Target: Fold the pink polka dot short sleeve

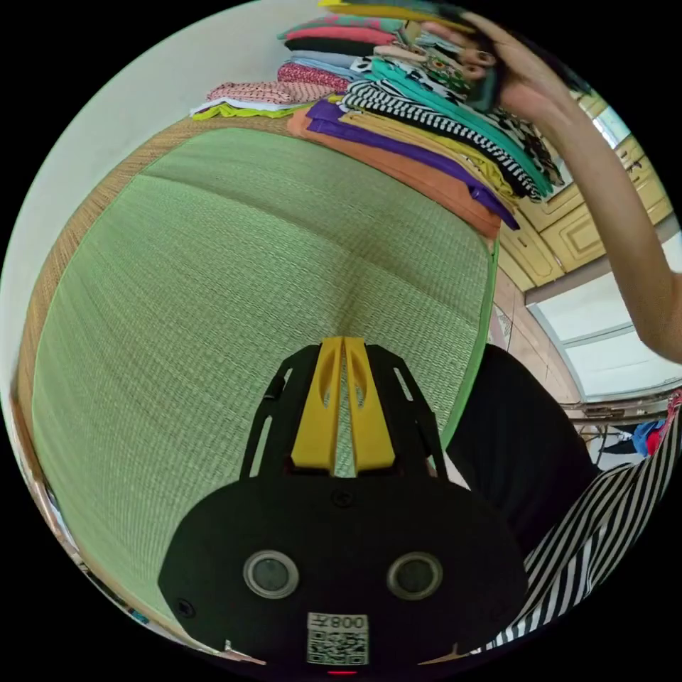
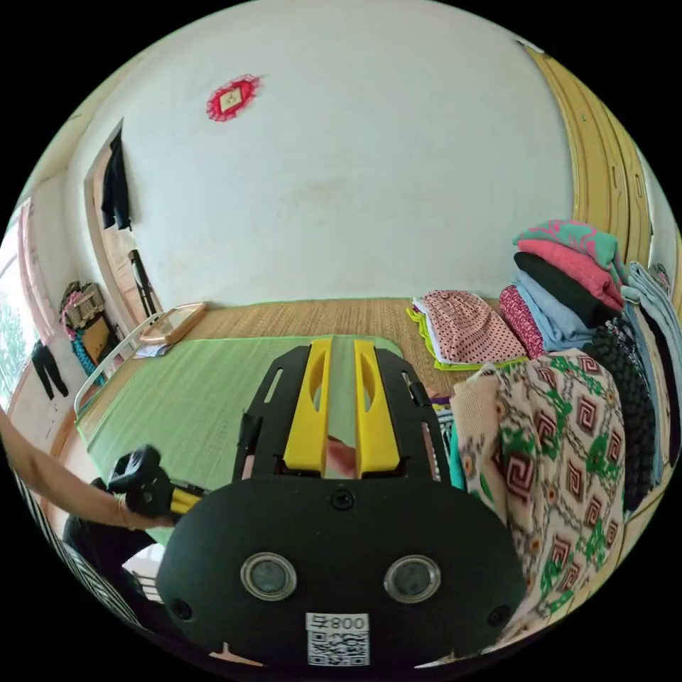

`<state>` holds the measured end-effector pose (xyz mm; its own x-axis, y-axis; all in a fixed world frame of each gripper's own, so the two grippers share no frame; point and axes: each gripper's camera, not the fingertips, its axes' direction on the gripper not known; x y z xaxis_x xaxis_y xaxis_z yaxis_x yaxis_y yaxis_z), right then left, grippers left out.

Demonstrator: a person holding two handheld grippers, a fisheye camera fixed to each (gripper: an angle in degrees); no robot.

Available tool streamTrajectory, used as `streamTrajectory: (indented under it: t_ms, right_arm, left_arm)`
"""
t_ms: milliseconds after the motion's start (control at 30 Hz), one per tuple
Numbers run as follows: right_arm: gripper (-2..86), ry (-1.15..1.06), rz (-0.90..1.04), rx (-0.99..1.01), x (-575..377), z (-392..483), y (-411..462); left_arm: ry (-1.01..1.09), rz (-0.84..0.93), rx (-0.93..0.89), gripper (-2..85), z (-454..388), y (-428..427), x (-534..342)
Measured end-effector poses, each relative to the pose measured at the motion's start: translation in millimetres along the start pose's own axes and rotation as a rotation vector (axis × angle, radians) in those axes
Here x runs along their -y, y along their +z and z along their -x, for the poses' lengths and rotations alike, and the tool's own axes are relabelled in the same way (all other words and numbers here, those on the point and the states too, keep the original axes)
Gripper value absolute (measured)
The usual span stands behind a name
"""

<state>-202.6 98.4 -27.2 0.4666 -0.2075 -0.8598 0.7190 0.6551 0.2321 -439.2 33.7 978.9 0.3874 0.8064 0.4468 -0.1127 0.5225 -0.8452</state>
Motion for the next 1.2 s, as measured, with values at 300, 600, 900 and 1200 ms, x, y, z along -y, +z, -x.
streamTrajectory:
  t_ms: [300, 600, 900, 1200]
  right_arm:
    - [11.1, 0.244, 0.249, -0.298, 71, -99, 214]
    - [10.3, 0.356, 0.422, -0.42, 74, -178, 317]
    - [1.6, 0.39, 0.382, -0.358, 72, -192, 341]
    - [0.5, 0.301, 0.324, -0.157, 84, -152, 317]
  left_arm:
    - [0.009, -0.083, -0.117, 0.4, 34, -30, -49]
    - [-0.013, -0.139, -0.17, 0.4, 63, -62, -94]
    - [-0.005, -0.138, -0.177, 0.4, 87, -98, -128]
    - [-0.069, -0.11, -0.233, 0.3, 116, -139, -161]
